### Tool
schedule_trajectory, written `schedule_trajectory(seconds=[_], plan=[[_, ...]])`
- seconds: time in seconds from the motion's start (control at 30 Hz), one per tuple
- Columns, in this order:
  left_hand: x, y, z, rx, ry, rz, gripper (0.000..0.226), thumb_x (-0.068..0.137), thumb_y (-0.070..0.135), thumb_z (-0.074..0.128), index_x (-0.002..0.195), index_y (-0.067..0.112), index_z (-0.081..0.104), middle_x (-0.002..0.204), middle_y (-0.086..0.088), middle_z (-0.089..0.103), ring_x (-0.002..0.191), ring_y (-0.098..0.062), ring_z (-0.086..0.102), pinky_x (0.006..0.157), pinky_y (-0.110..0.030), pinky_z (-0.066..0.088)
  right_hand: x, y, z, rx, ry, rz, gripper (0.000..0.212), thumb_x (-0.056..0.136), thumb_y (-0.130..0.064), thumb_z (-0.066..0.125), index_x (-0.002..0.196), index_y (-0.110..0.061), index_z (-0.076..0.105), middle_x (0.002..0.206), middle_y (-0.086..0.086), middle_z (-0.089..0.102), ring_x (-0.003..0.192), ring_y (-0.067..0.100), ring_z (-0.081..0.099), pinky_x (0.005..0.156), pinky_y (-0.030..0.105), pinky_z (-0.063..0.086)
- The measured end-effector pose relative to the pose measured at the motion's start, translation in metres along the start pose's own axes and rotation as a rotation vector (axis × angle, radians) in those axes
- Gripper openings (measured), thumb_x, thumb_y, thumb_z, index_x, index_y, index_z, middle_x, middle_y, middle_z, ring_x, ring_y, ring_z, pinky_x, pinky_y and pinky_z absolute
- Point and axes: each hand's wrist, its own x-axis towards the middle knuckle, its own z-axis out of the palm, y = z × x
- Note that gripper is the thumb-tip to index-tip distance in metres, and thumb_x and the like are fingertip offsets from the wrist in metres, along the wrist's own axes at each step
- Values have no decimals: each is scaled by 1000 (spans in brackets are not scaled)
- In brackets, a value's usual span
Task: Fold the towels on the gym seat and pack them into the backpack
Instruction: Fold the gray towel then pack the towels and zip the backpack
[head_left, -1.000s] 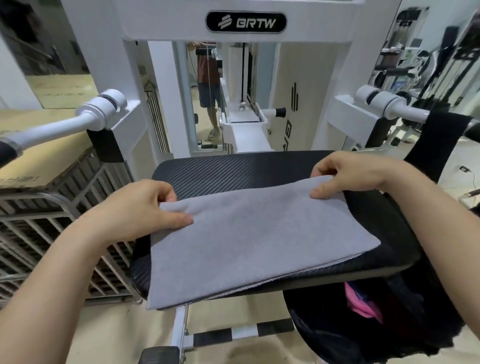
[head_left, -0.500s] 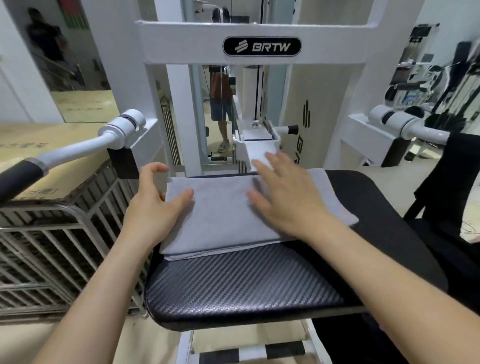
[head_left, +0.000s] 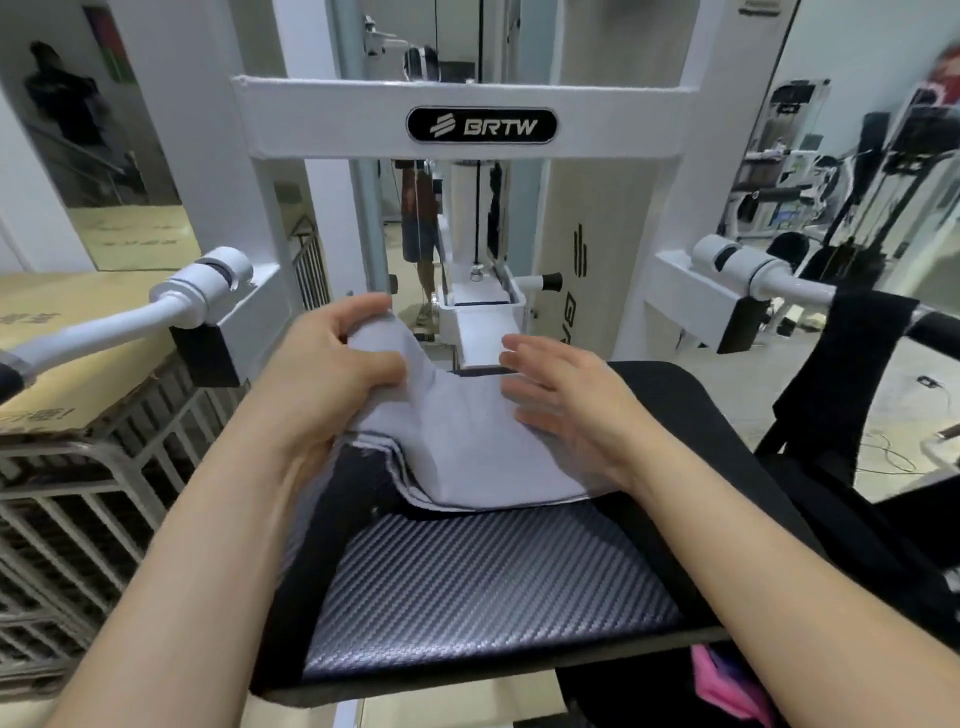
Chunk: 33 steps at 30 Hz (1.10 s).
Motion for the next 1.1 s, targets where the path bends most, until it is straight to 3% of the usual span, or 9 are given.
schedule_trajectory(seconds=[0.2, 0.3, 0.43, 0.6, 0.67, 0.73, 0.83, 0.97, 1.1], plan=[[4, 46, 124, 627, -227, 201, 52, 83, 17, 61, 133, 17, 47, 134, -5, 53, 121, -25, 52, 94, -31, 44, 3, -16, -86, 101, -19, 149, 51, 93, -60, 43, 117, -19, 62, 96, 3, 72, 94, 22, 69, 78, 42, 56], [1, 29, 178, 755, -337, 244, 41, 82, 20, 62, 119, 12, 45, 116, -8, 60, 108, -29, 57, 78, -32, 45, 8, -13, -105, 114, -52, 172, 39, 96, -44, 52, 110, -11, 66, 84, 5, 65, 73, 19, 61, 65, 32, 54], [-16, -1, 200, 755, -232, 220, 71, 83, 15, 58, 145, 16, 24, 129, -6, 57, 115, -30, 55, 77, -27, 39, 17, -2, -114, 4, -63, 141, 12, 94, -20, 60, 93, -10, 66, 67, 1, 64, 50, 8, 60, 48, 22, 50], [-46, -25, 193, 1028, 45, 368, 71, 75, 31, 62, 140, 18, 38, 120, -2, 60, 110, -28, 51, 83, -40, 45, 32, 5, -113, -382, -5, -39, 23, 84, -4, 54, 102, -5, 68, 87, 13, 72, 71, 21, 69, 57, 30, 56], [-52, -32, 191, 1121, 73, 391, 55, 68, 30, 62, 122, 17, 56, 108, -3, 64, 98, -31, 54, 73, -40, 45, 38, 4, -111, -564, -17, -146, 26, 85, -10, 53, 106, -7, 67, 99, 12, 72, 88, 27, 68, 78, 42, 58], [-53, -37, 188, 1146, 124, 474, 35, 63, 18, 69, 98, 15, 65, 92, -4, 64, 81, -32, 54, 60, -38, 43, 43, 3, -109, -683, -7, -209, 30, 91, -14, 51, 119, -9, 60, 115, 9, 66, 98, 28, 63, 84, 37, 52], [-52, -42, 182, 1167, 144, 616, 33, 59, -4, 63, 87, 13, 67, 86, -5, 61, 72, -30, 50, 52, -40, 44, 46, 5, -106, -832, -1, -288, 32, 96, -13, 46, 127, -11, 51, 121, 11, 60, 104, 30, 58, 75, 30, 42], [-54, -44, 173, 1183, 190, 718, 34, 63, -7, 51, 82, 15, 68, 87, -4, 61, 73, -28, 47, 56, -37, 39, 44, 14, -97, -984, 13, -371, 18, 94, -8, 43, 111, -10, 49, 104, 14, 62, 94, 33, 58, 66, 36, 40], [-57, -45, 168, 1041, 252, 694, 40, 66, -3, 40, 88, 11, 70, 90, -8, 61, 75, -27, 47, 63, -31, 36, 43, 8, -93, -926, -21, -273, 27, 95, -7, 44, 122, -7, 46, 116, 15, 60, 103, 32, 57, 74, 34, 44]])
